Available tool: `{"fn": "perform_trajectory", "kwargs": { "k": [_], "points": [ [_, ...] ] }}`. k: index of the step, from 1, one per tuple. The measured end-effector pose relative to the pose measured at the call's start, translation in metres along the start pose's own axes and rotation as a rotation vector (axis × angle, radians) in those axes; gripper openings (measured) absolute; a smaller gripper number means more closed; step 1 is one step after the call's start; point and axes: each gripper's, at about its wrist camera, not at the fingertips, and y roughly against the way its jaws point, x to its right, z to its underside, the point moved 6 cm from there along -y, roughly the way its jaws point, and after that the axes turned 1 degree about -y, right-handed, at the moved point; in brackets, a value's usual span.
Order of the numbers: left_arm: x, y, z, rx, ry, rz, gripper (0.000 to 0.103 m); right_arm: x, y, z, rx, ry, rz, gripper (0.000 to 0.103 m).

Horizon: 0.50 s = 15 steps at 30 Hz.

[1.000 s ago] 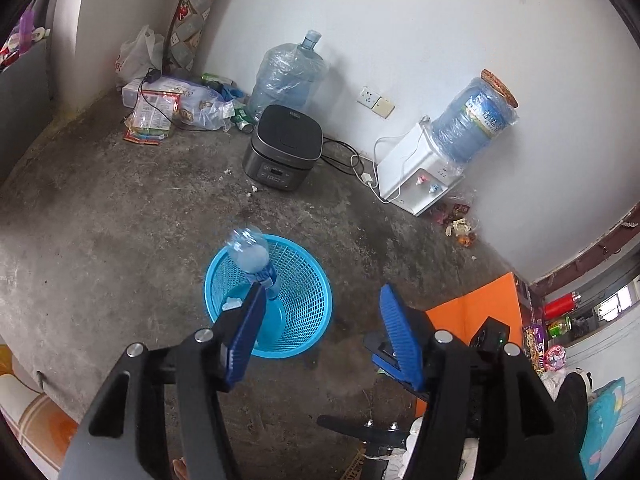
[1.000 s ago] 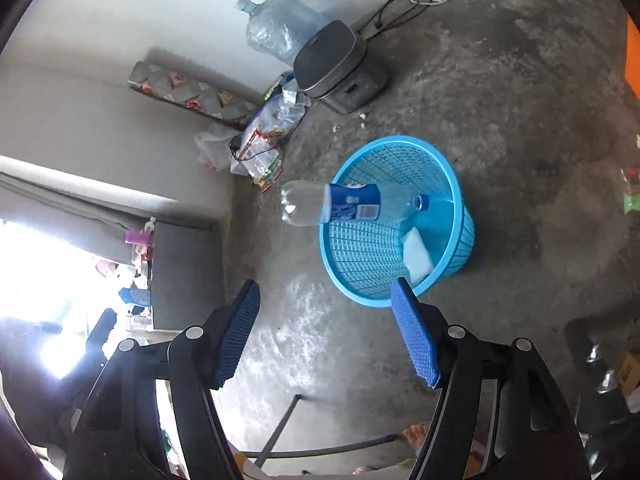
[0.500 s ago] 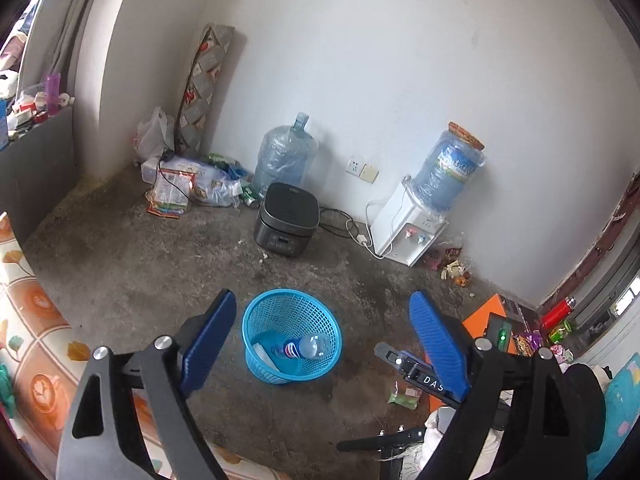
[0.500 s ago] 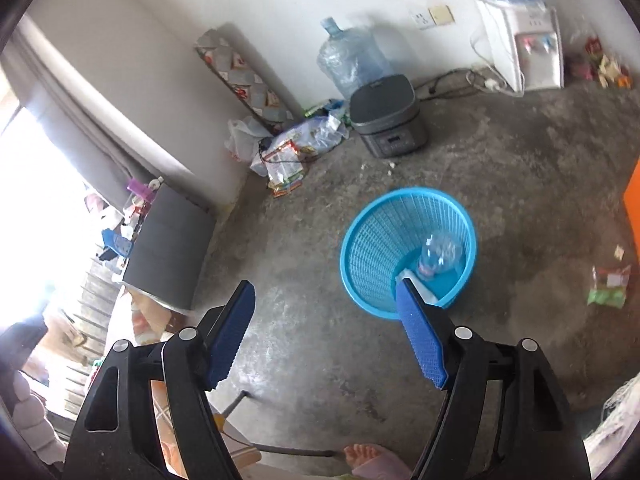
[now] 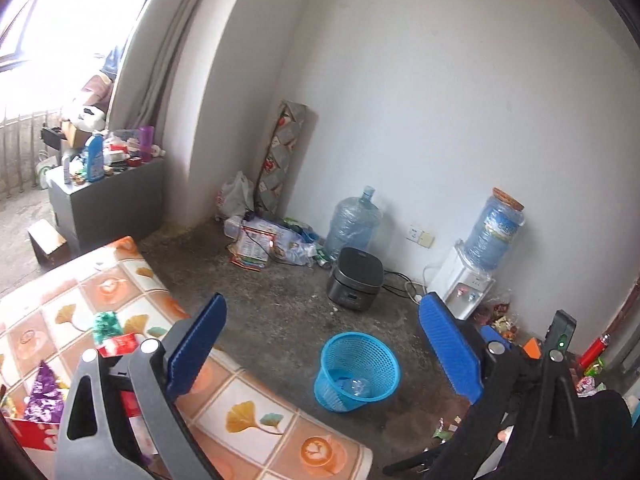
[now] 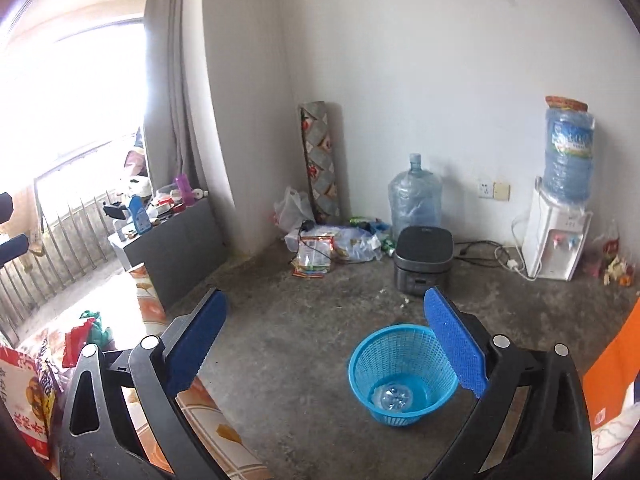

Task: Collect trash
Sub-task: 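Move both tools back to the table toward the red and green bags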

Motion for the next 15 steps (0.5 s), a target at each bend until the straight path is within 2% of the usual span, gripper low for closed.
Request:
{"fn": "perform_trajectory", "kwargs": {
  "k": [5,8,15],
  "points": [
    [-0.053,0.058,0.001,0.074,0.056,-0.121,0.096,-0.018,0.004,-0.008,0.019,-0.021,-0.092,0.095],
    [-0.083,0.088,0.006,0.107,0.093,-0.183,0.096,-0.037,0.002,-0.015,0.001,-0.052,-0.175,0.095],
    [-0.132,0.119,0.031,0.079,0.179,-0.233,0.096,-0.087,-0.020,-0.011,-0.140,-0.126,-0.391,0.092]
  ]
}}
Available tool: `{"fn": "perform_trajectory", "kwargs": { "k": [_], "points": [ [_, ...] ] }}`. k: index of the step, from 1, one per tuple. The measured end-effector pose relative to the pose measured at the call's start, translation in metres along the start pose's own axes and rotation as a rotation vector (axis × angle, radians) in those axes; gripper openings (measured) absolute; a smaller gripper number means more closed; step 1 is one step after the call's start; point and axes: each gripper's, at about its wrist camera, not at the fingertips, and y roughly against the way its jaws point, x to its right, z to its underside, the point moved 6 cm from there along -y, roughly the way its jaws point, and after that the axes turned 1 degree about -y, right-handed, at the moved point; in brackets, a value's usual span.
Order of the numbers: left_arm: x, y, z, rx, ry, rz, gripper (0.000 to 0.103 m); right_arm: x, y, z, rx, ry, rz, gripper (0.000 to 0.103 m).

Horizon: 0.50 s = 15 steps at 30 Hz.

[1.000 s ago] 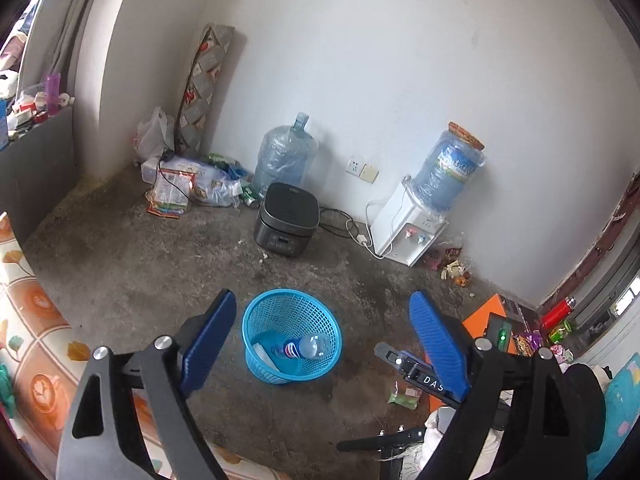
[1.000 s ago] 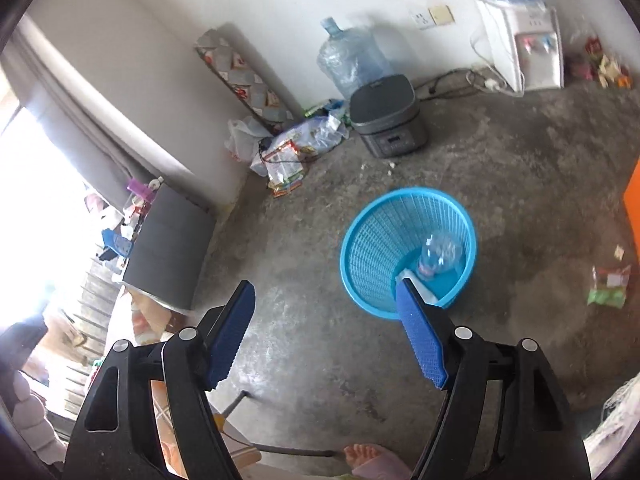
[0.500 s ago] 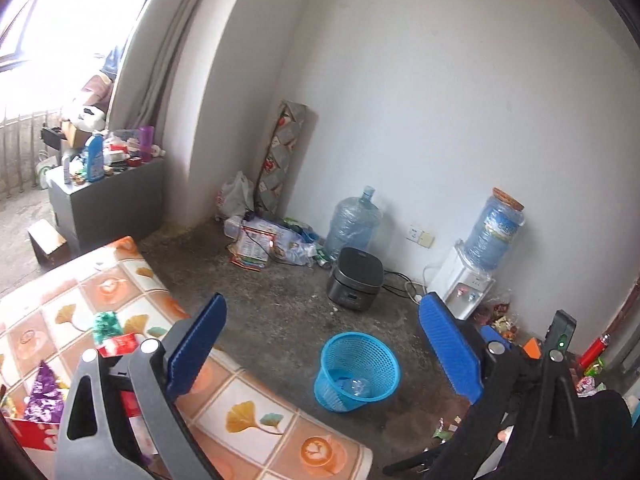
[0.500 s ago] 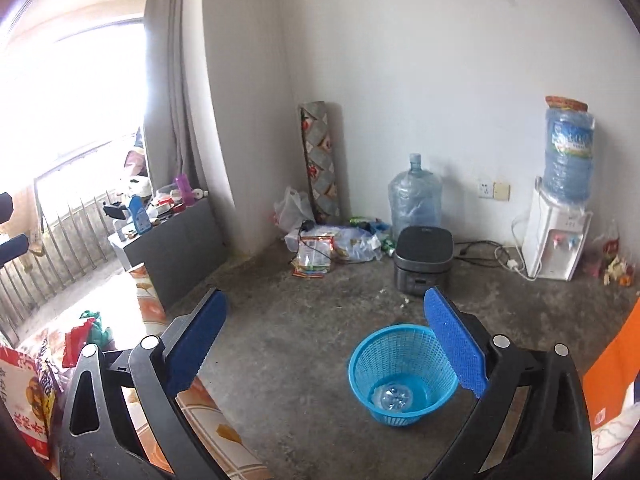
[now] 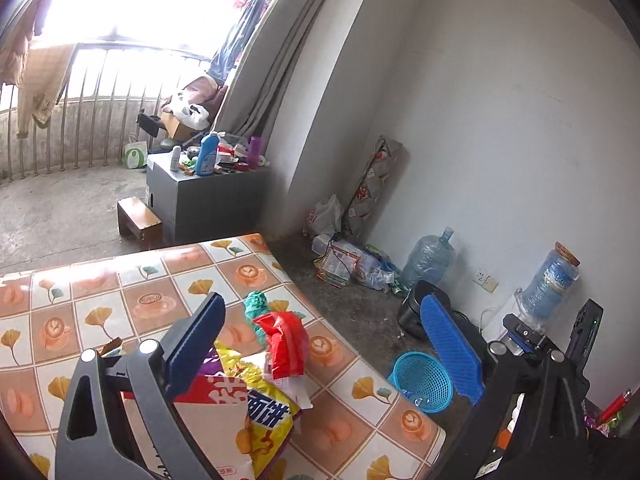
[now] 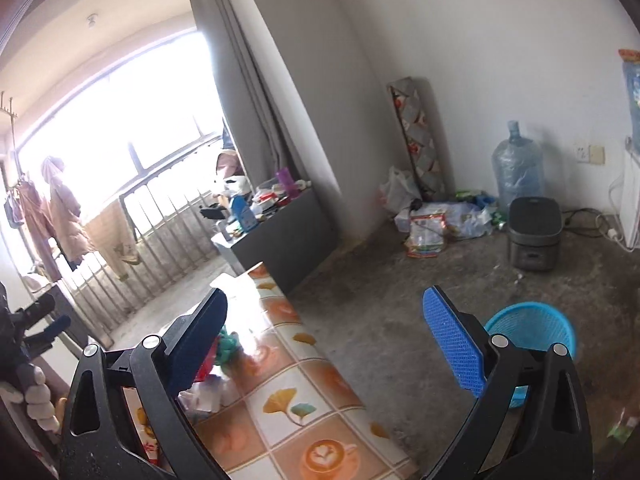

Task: Collect trash
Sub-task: 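Move both tools back to the table toward the red and green bags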

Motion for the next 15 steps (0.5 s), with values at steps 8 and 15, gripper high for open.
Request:
{"fn": "perform_trajectory", "kwargs": {
  "k": [8,15],
  "points": [
    [-0.030,-0.006,0.007,-0.023,0.076,-0.020,0.090,-0.047,-0.038,0.025,-0.170,-0.005,-0.113,0.074],
    [-0.057,-0.019,0.008,-0.081,0.167,-0.046,0.071,-0.080,-0.065,0.040,-0.291,-0.003,-0.180,0.062]
  ]
}}
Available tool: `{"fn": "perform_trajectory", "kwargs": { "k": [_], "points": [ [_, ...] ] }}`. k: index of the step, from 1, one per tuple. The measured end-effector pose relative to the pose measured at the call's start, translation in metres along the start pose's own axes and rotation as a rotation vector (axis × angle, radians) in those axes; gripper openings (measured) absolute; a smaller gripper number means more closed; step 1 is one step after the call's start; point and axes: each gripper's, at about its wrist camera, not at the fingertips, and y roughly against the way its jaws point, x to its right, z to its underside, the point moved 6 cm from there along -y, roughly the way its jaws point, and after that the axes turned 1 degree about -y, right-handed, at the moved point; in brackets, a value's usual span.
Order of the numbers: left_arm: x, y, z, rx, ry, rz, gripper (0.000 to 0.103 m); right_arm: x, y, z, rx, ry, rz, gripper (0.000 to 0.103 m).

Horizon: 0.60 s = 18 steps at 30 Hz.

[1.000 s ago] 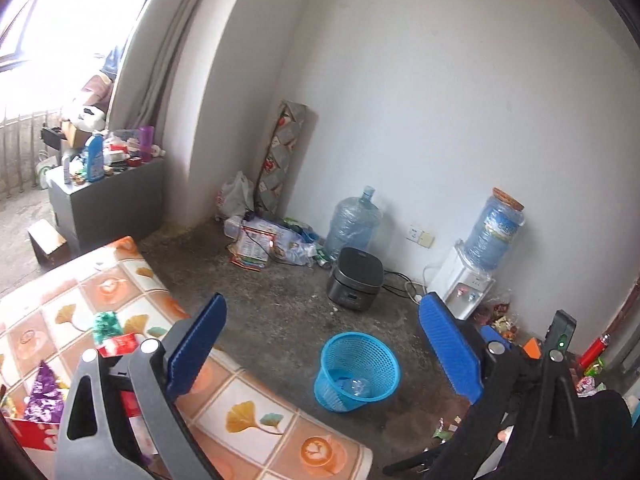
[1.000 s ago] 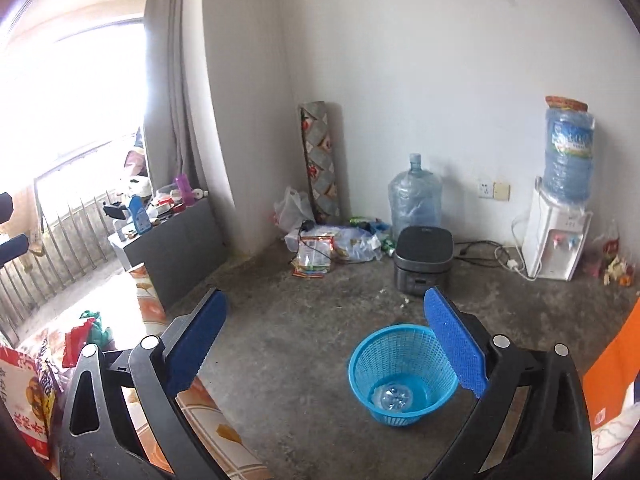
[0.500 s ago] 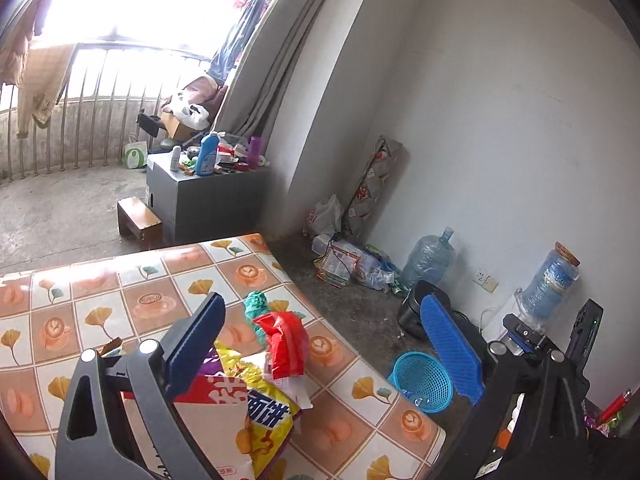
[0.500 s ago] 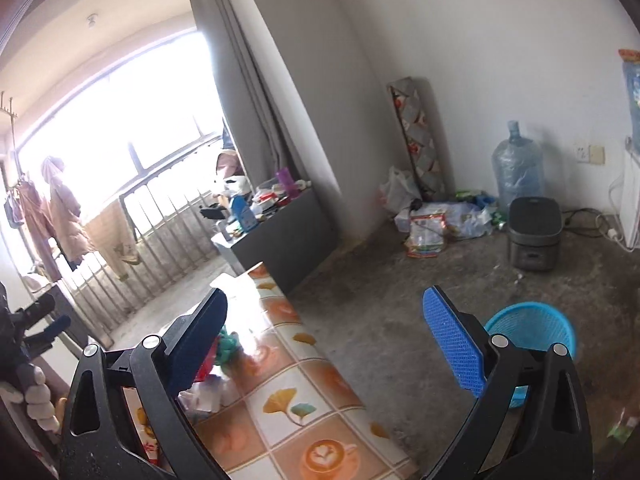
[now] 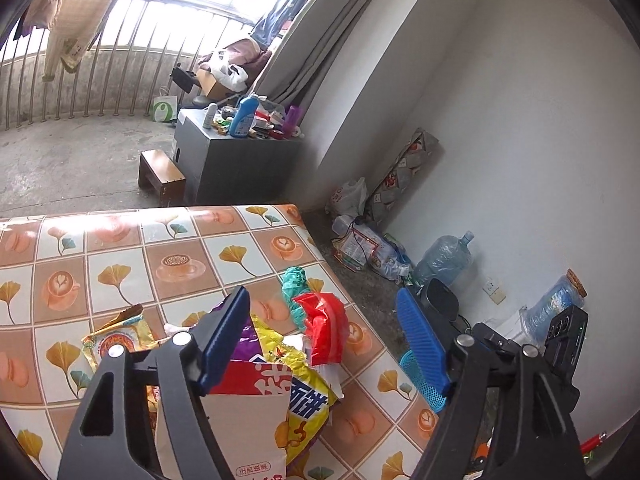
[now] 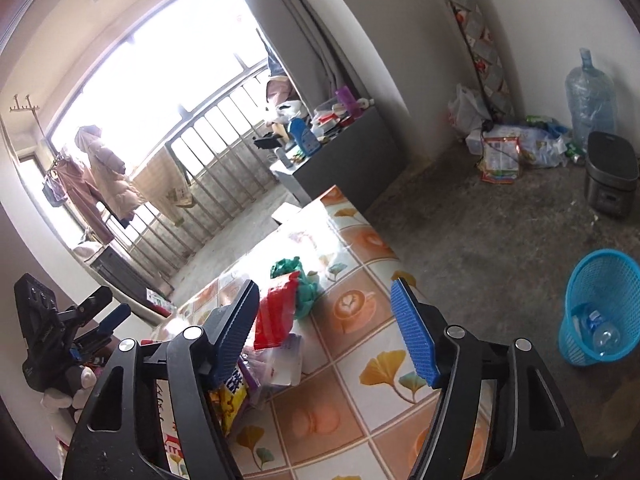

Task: Collect trash
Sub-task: 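Move both tools back to the table toward the red and green bags, then grasp the red bag with the left gripper while the right gripper grasps the green bag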

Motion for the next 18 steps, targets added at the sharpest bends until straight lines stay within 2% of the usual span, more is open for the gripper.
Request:
{"fn": "perform_trajectory", "kwargs": {
  "k": [5,9,13,15,18],
  "points": [
    [-0.007,-0.016,0.000,-0.050,0.043,0.010,0.055,-0.013,-0.023,0.004,-0.069,0.002,-0.035,0.053],
    [-0.005,-0.049,0.003,-0.170,0.074,0.053,0.052,-0.014,-0.039,0.005,-0.114,-0.040,-0.059,0.046],
    [0.009,-0.082,0.008,-0.259,0.040,0.091,0.052,-0.009,-0.047,0.001,-0.139,-0.078,-0.071,0.039],
    [0.017,-0.100,0.014,-0.297,0.008,0.091,0.052,-0.005,-0.053,0.000,-0.156,-0.098,-0.073,0.036],
    [0.022,-0.128,0.025,-0.346,-0.023,0.052,0.052,0.001,-0.062,0.001,-0.191,-0.128,-0.077,0.033]
  ]
}}
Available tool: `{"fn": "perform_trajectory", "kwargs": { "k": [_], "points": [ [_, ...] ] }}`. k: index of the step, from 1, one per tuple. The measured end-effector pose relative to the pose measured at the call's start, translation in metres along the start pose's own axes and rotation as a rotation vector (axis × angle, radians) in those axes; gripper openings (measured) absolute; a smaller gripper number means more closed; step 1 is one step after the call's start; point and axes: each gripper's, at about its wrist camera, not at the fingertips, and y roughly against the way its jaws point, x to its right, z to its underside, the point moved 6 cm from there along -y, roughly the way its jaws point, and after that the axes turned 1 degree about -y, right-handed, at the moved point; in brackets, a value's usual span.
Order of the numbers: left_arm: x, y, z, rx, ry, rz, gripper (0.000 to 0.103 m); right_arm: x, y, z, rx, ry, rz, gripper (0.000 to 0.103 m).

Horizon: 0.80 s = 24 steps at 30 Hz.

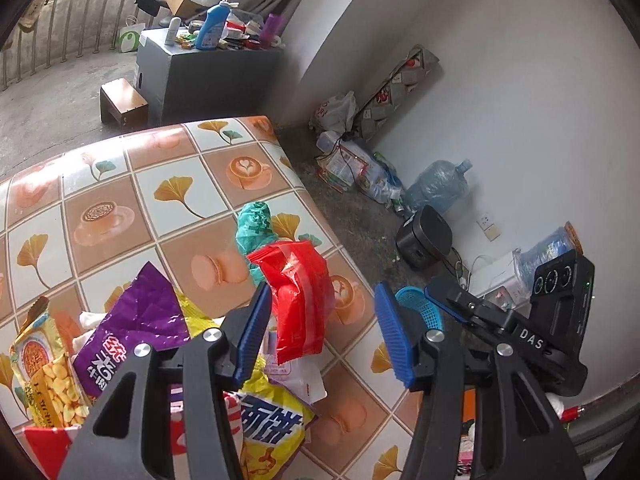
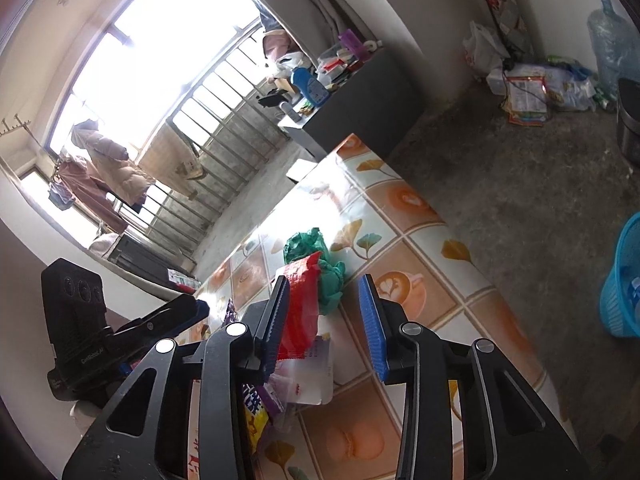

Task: Collect trash
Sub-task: 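Grasp the red bag with the left gripper while the right gripper grasps the green bag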

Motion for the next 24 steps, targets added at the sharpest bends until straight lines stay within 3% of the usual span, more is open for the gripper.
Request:
{"fn": "perform_trajectory", "kwargs": {
  "k": [10,12,14,16,24],
  "points": [
    [-0.015,-0.067,0.008,-0.127,0.017,-0.078,0.052,0.014,-0.040,0.007,-0.137,-0.103,-0.058,0.033],
    [-0.018,-0.070,0.007,-0.131,0.022,-0.080,0.045,0.013,-0.044,0.006,-0.148,-0.109,-0.066,0.033],
    [-0.021,-0.071,0.007,-0.127,0.033,-0.065,0.033,0.013,-0.046,0.006,-0.157,-0.114,-0.074,0.033],
    [-0.021,-0.070,0.005,-0.116,0.036,-0.051,0.028,0.013,-0.049,0.005,-0.163,-0.119,-0.079,0.033],
    [-0.024,-0.043,-0.007,-0.002,0.076,0.014,0.024,0.016,-0.059,0.003,-0.189,-0.151,-0.093,0.034]
  ]
}}
